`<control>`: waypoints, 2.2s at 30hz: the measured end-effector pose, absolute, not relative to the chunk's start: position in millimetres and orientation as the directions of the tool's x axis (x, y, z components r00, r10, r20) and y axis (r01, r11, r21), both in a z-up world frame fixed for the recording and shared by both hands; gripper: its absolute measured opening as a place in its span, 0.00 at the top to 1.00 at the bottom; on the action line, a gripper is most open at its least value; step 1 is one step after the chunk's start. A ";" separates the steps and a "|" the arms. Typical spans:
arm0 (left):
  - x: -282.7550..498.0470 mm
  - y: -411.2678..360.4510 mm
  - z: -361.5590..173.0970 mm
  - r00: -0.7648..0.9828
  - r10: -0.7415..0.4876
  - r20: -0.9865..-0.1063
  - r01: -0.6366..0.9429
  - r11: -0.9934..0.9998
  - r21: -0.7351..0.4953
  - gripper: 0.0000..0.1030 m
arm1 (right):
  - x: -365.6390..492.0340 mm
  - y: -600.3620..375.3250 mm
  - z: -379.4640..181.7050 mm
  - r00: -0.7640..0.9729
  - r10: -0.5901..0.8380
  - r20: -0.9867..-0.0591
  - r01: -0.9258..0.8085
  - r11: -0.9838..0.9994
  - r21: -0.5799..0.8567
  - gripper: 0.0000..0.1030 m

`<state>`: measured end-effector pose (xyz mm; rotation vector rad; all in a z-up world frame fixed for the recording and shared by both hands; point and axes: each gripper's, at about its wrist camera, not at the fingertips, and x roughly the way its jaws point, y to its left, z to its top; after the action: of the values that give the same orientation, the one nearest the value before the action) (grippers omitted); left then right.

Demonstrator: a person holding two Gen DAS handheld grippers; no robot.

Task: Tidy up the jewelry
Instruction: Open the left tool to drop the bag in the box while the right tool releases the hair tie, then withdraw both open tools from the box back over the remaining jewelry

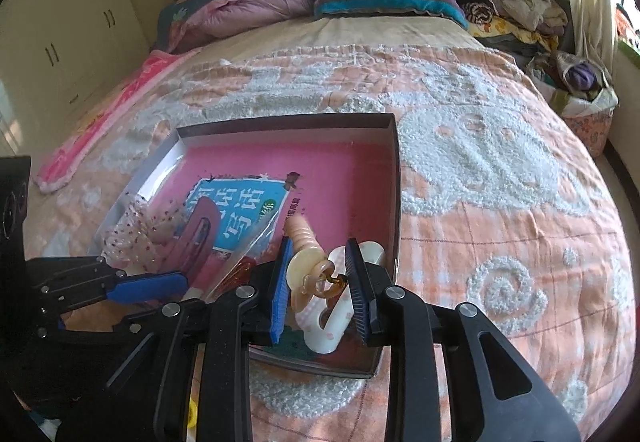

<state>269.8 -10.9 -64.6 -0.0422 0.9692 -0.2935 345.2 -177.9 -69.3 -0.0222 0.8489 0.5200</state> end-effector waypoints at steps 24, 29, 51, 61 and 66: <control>232.0 10.4 -24.3 0.586 -0.243 -0.773 0.191 0.968 -0.160 0.67 | 283.7 -228.0 -12.9 0.633 0.469 -0.616 -0.392 0.880 0.268 0.20; 219.6 16.1 -5.1 0.617 -0.234 -0.751 0.176 0.972 -0.158 0.48 | 270.5 -233.8 1.5 0.653 0.471 -0.593 -0.391 0.881 0.268 0.14; 164.8 23.4 72.7 0.744 -0.170 -0.646 0.142 0.985 -0.097 0.09 | 202.5 -258.9 83.3 0.745 0.495 -0.448 -0.439 0.868 0.230 0.14; 139.4 24.3 87.5 0.774 -0.162 -0.612 0.144 0.986 -0.080 0.09 | 169.4 -265.7 103.7 0.766 0.511 -0.390 -0.464 0.859 0.215 0.13; 127.6 24.2 89.1 0.779 -0.163 -0.606 0.149 0.986 -0.075 0.09 | 155.4 -267.0 105.3 0.767 0.516 -0.382 -0.473 0.856 0.208 0.13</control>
<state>127.6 24.2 89.1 -0.0232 0.6569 -0.1685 155.4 -267.0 105.3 0.1012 0.4441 0.5376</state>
